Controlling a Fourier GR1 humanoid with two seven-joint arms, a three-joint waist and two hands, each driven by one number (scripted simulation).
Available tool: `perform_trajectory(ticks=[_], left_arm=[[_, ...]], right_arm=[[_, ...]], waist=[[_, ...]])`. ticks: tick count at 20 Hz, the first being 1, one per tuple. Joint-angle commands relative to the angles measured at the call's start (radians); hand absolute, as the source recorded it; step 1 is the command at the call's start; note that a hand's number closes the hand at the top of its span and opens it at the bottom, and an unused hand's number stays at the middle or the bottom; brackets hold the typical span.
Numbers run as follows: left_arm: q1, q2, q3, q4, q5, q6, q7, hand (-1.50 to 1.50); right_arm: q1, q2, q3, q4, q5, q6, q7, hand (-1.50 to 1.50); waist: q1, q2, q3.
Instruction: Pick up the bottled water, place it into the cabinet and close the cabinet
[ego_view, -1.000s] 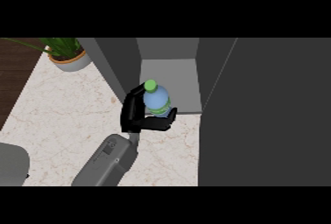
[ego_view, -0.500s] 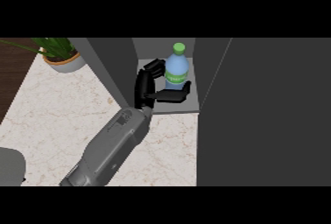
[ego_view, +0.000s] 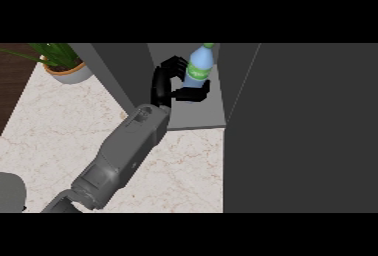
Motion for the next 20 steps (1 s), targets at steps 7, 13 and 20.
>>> perform_trajectory(ticks=[7, 13, 20], left_arm=[[-0.096, 0.008, 0.140, 0.213, 0.034, 0.071, -0.097, 1.50], [-0.119, 0.041, 0.109, 0.306, -0.023, 0.075, -0.148, -1.50], [-0.174, 0.040, 0.098, 0.365, -0.057, 0.135, -0.162, -1.50]], right_arm=[[0.017, -0.014, -0.044, -0.036, -0.115, 0.041, 0.005, -1.50], [-0.015, -0.003, -0.020, -0.045, -0.100, 0.031, 0.025, -1.50], [0.015, -0.027, -0.045, -0.033, -0.128, 0.072, 0.016, -1.50]], waist=[[-0.016, 0.011, -0.001], [-0.028, 0.023, -0.002], [-0.041, 0.022, -0.002]])
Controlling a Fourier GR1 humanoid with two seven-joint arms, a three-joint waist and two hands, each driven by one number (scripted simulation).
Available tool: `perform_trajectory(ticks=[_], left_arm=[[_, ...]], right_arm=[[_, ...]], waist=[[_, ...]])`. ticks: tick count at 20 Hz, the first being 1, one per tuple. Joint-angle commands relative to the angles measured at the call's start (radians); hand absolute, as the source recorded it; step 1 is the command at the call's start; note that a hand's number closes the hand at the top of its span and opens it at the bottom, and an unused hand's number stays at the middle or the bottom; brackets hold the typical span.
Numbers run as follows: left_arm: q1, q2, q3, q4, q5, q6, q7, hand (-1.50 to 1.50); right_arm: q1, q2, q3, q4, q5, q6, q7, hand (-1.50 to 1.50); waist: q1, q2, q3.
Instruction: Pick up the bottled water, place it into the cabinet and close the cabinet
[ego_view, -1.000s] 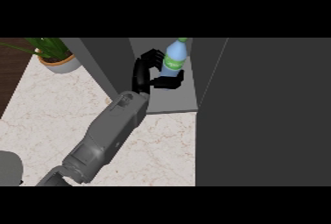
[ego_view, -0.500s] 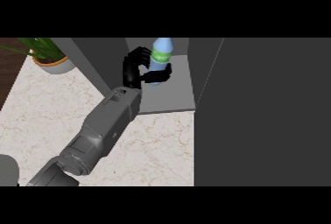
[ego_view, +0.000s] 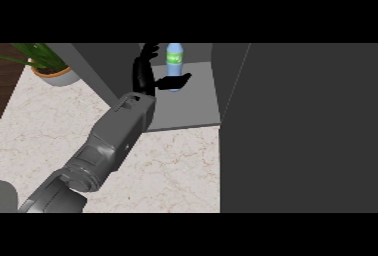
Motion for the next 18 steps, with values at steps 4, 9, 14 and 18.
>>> perform_trajectory(ticks=[4, 9, 14, 18], left_arm=[[-0.041, -0.004, 0.030, 0.015, 0.011, -0.010, -0.023, -1.50], [-0.071, 0.003, 0.071, -0.053, 0.046, -0.159, -0.072, -1.50], [-0.028, -0.022, 0.112, -0.093, 0.076, -0.292, -0.176, -1.50], [-0.022, -0.045, 0.109, -0.084, 0.065, -0.311, -0.188, -1.50]], right_arm=[[0.007, -0.011, 0.001, -0.024, -0.063, 0.025, 0.014, -1.50], [0.052, -0.006, -0.007, -0.024, -0.071, 0.044, -0.013, -1.50], [0.032, -0.010, -0.004, -0.024, -0.090, 0.048, 0.007, -1.50], [0.053, 0.008, 0.032, -0.061, -0.049, 0.039, 0.030, -1.50]], waist=[[-0.005, 0.006, -0.001], [0.001, -0.007, -0.001], [0.033, -0.013, 0.000], [0.042, -0.022, 0.000]])
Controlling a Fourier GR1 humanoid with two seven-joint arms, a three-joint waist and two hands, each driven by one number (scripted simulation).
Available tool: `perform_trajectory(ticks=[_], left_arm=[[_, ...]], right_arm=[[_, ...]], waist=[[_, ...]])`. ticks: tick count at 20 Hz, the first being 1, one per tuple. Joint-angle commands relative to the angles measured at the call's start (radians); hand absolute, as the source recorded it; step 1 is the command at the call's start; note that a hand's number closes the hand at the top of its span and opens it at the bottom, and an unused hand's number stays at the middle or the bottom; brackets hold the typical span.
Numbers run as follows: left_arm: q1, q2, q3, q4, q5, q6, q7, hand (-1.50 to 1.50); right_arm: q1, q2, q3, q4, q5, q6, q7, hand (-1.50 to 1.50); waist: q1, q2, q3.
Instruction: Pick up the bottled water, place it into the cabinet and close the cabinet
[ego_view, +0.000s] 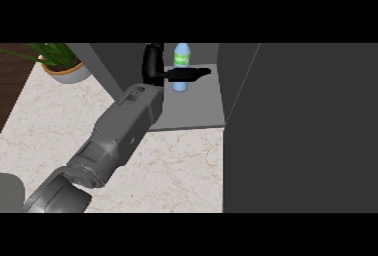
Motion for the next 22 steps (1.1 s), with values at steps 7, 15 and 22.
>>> perform_trajectory(ticks=[7, 15, 22], left_arm=[[0.047, -0.023, -0.010, -0.107, 0.005, -0.044, 0.017, -1.50], [0.310, -0.026, -0.180, -0.382, 0.100, -0.076, 0.020, -1.50], [0.481, -0.026, -0.297, -0.689, 0.150, -0.128, 0.078, -1.50]], right_arm=[[0.022, 0.024, 0.036, -0.137, -0.039, -0.056, 0.112, -1.50], [0.059, 0.038, 0.090, -0.175, -0.011, -0.067, 0.104, -1.50], [0.052, 0.014, 0.059, -0.113, -0.001, -0.063, 0.079, -1.50]], waist=[[0.047, -0.021, 0.001], [0.041, -0.030, 0.000], [0.067, -0.033, 0.001]])
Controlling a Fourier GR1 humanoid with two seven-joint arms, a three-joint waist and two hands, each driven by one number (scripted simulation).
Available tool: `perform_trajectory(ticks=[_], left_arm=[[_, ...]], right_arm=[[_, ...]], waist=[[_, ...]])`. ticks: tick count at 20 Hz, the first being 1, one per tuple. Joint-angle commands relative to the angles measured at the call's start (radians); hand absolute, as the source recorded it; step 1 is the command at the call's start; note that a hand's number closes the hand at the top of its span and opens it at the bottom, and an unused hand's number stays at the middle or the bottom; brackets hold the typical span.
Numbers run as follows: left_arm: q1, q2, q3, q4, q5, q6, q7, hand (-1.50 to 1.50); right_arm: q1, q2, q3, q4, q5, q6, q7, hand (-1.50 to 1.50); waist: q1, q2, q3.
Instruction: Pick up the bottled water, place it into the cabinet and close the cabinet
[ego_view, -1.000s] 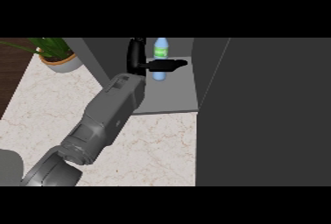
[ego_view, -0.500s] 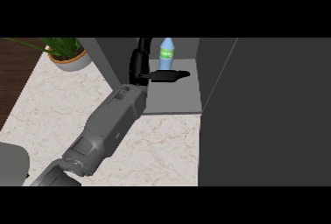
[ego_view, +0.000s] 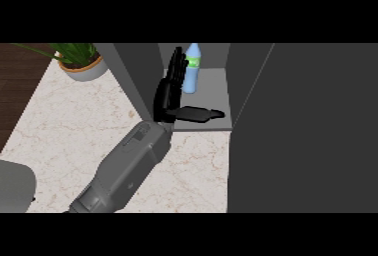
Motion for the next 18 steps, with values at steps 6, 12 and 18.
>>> perform_trajectory(ticks=[6, 12, 18], left_arm=[[0.269, 0.020, -0.133, -0.379, -0.012, -0.014, 0.030, -1.50], [0.429, 0.106, -0.202, -0.615, -0.028, 0.001, 0.105, 1.50], [0.607, 0.242, -0.210, -0.801, -0.017, -0.031, 0.127, 1.50]], right_arm=[[0.089, -0.018, 0.021, -0.120, 0.034, 0.005, 0.004, -1.50], [0.031, -0.098, 0.016, -0.139, 0.057, 0.043, 0.039, -1.50], [0.076, -0.196, 0.048, -0.159, 0.159, 0.151, 0.009, 1.50]], waist=[[0.009, 0.000, 0.000], [0.026, 0.002, 0.000], [0.021, -0.001, 0.000]])
